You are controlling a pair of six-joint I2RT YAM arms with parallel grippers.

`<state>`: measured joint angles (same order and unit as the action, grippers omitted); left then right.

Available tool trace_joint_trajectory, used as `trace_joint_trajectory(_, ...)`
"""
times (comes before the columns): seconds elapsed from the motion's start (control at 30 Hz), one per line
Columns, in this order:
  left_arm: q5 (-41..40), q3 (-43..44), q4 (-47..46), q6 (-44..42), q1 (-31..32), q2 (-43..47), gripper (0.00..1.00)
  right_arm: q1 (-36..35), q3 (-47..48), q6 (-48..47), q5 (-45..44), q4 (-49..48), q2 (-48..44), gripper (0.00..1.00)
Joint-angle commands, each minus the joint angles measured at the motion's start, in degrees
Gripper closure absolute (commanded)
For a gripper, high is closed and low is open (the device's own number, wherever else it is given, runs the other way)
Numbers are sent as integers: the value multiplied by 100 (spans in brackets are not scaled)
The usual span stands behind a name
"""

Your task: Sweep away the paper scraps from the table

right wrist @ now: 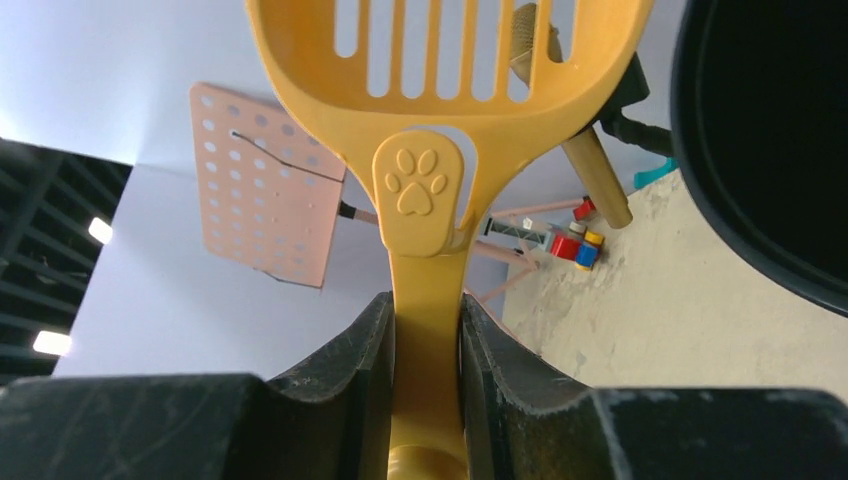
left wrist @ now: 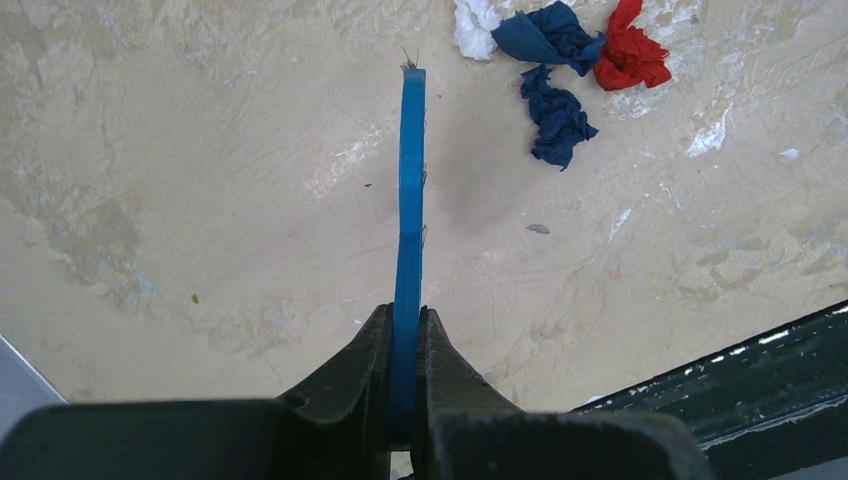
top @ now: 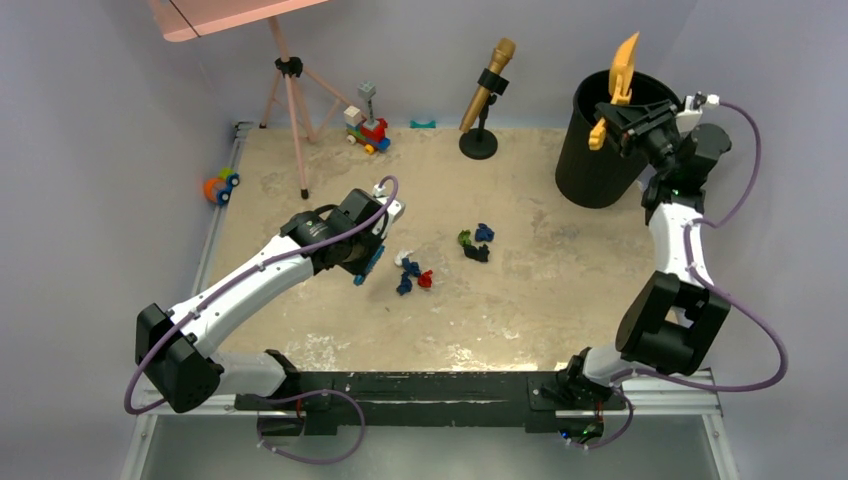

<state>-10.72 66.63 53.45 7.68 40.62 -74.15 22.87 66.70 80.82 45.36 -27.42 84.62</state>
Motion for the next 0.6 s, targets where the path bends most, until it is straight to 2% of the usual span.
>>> trace_joint_trajectory(0.0, -480, 70, -45, 120, 13, 74, 100, -151, 888, -1724, 413, 1169, -237, 100)
trace_joint_trajectory(0.13, -984, 105, -49, 243, 12, 187, 100, -670, 1304, -3494, 228, 2860, -523, 100)
trace_joint_trajectory(0.27, -1044, 23, -191, 293, 12, 416, 100, -1770, 1360, -5066, -762, 4343, -915, 100)
trace_joint_trajectory(0.4, -1136, -22, -312, 915, 10, 768, 100, -2980, 668, -5640, -2307, 5000, -1518, 100)
trace_joint_trajectory(0.57, -886, -67, -528, 1267, 7, 952, 100, -3701, -674, -5733, -3580, 5138, -2325, 100)
